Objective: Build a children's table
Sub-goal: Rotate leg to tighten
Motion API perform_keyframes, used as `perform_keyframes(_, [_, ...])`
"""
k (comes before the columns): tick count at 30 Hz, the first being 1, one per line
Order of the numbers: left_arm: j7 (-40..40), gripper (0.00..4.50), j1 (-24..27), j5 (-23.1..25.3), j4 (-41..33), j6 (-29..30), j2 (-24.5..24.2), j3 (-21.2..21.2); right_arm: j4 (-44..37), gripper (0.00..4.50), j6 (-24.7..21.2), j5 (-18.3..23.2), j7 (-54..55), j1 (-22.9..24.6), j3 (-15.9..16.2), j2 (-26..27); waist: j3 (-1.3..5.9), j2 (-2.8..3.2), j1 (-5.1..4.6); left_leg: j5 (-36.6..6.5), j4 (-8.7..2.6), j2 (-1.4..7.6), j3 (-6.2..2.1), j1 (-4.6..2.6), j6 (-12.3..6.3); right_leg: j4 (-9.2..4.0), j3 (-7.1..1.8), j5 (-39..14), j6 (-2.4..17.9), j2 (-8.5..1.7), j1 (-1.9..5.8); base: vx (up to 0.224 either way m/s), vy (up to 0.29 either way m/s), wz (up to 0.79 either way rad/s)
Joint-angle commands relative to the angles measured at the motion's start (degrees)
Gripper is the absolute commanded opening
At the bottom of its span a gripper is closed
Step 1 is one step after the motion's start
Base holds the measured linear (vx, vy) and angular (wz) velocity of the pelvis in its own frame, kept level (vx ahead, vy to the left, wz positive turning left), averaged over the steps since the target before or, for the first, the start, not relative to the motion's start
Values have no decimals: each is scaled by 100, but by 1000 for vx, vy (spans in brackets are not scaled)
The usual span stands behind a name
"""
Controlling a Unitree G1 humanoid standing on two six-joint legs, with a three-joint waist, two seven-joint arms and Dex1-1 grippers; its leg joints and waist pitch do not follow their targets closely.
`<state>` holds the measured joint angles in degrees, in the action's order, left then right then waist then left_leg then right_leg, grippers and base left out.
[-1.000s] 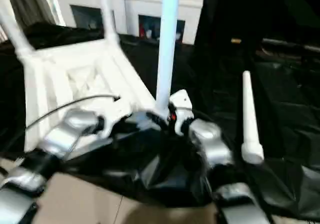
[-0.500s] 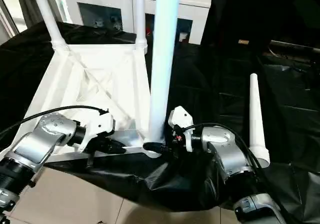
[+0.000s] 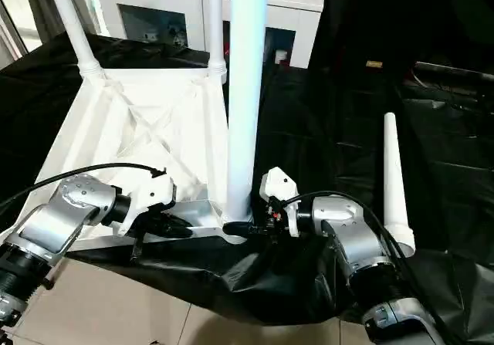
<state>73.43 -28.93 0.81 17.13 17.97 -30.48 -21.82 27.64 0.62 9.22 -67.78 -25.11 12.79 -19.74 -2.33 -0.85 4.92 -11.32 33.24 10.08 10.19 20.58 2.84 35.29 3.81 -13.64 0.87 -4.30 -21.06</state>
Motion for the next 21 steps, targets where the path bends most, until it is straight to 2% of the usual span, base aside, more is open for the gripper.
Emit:
perform_keyframes(1, [156,0,170,80,85,115,-7,-312,55,273,5,-49,6,-14,40,-10,300,35,-14,-328,-345,362,-109,-53,-529,-282,-298,616,1661,-453,233,0,0,0])
perform_keyframes(10, [158,0,160,91,96,155,-6,-318,92,264,21,-90,-4,36,67,-12,308,41,-13,-315,-334,360,-108,-56,-534,-273,-295,656,1683,-450,236,0,0,0])
perform_keyframes(14, [-269,0,82,171,315,144,188,-200,251,264,-35,-91,319,53,-49,109,301,39,-21,-368,-336,357,-104,-49,-518,-281,-299,595,1694,-455,236,0,0,0])
perform_keyframes(17, [-1028,0,-110,282,767,213,552,4,552,264,-124,-63,1035,5,-312,401,247,50,-25,-906,-381,368,-108,-79,-285,-376,-315,-227,1618,-478,198,0,0,0])
perform_keyframes(18, [-1477,0,-241,307,1065,292,808,133,762,264,-197,-61,1623,-35,-487,638,216,54,-30,-1218,-409,364,-108,-109,-129,-435,-326,-800,1531,-487,178,-53,-3,1])
perform_keyframes(19, [-1558,0,-263,307,1113,310,857,157,798,264,-197,-66,1723,-42,-509,681,198,50,-37,-1379,-421,357,-111,-121,-44,-467,-329,-1133,1473,-489,159,-64,-1,-2])
perform_keyframes(20, [-1829,0,-338,304,1270,375,1017,240,893,264,-194,-87,2013,-55,-562,818,203,38,-42,-1577,-442,361,-136,-130,92,-497,-333,-1601,1320,-509,167,-64,-1,-2])
perform_keyframes(21, [-1969,0,-377,303,1348,413,1097,282,927,264,-191,-99,2135,-58,-576,882,197,29,-46,-1639,-458,353,-151,-106,140,-526,-331,-1859,1165,-511,173,-59,3,-6])
